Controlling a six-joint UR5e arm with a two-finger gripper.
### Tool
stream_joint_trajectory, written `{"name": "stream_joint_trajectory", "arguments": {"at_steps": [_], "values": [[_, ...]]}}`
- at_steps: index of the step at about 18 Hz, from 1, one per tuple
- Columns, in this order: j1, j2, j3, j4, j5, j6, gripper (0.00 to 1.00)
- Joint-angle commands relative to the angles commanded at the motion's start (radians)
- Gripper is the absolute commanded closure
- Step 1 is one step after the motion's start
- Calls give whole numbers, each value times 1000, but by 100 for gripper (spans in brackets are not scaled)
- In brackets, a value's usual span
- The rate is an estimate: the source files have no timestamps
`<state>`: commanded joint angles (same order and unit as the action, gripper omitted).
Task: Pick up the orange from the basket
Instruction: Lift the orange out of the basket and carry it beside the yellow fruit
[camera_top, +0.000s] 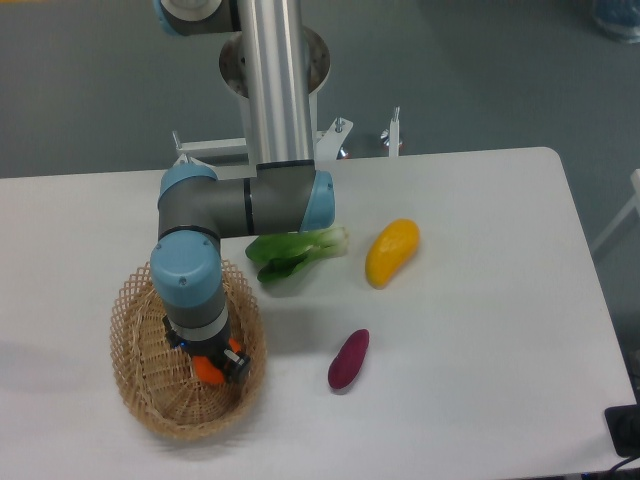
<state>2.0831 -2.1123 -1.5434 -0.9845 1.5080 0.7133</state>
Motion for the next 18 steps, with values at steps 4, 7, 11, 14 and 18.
{"name": "stream_joint_trajectory", "arguments": {"at_steps": [4, 7, 11, 14, 18], "values": [[34, 5, 58, -97, -37, 2, 45], [67, 3, 97, -109, -37, 8, 45], [140, 18, 114, -109, -37, 61, 45], [198, 46, 114, -111, -31, 97, 45], [259, 63, 132, -121, -31, 110, 44]]}}
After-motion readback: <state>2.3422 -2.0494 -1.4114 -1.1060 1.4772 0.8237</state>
